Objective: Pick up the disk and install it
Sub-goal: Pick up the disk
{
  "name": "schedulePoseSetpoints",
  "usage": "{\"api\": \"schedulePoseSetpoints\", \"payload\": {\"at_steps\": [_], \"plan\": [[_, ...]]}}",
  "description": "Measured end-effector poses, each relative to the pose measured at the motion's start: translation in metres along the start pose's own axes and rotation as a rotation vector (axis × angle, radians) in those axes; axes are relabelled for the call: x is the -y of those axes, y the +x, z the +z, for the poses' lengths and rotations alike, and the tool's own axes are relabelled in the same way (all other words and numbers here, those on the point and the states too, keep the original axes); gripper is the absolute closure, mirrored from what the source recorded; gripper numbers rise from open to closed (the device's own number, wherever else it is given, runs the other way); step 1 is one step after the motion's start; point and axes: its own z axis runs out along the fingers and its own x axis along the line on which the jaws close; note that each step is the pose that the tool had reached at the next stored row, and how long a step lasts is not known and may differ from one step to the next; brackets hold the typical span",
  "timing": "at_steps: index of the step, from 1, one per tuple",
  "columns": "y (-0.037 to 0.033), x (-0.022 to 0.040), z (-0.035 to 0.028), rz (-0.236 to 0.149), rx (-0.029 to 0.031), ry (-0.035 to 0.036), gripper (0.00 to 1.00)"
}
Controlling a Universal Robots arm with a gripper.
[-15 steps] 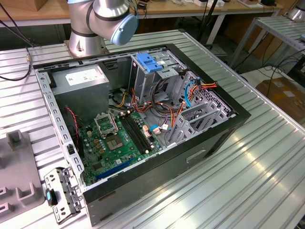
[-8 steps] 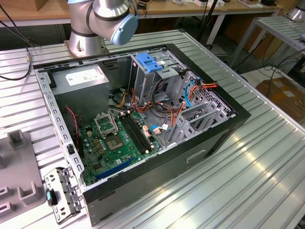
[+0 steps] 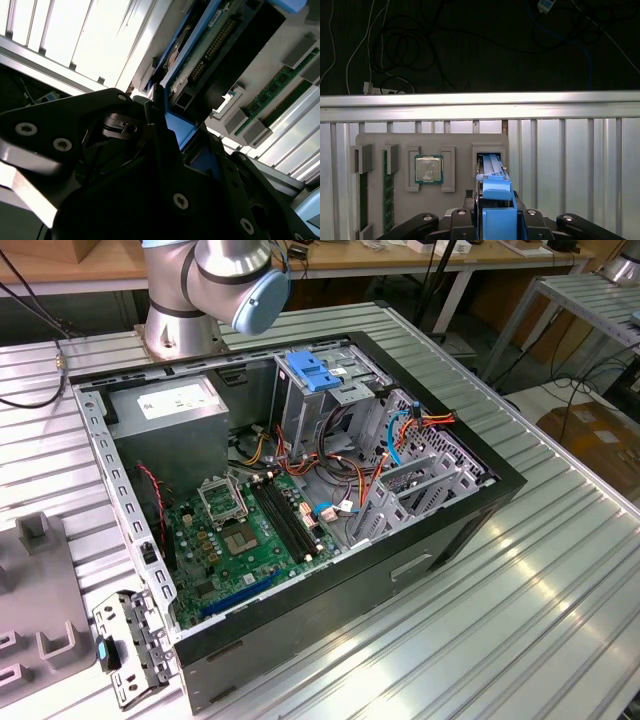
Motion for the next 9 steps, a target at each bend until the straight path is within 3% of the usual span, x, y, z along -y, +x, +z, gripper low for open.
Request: {"api": "schedulePoseSetpoints", "payload": {"at_steps": [9], "plan": [[0.0001, 0.0001, -0.0027, 0.0, 0.0, 0.0002, 0.63]]}}
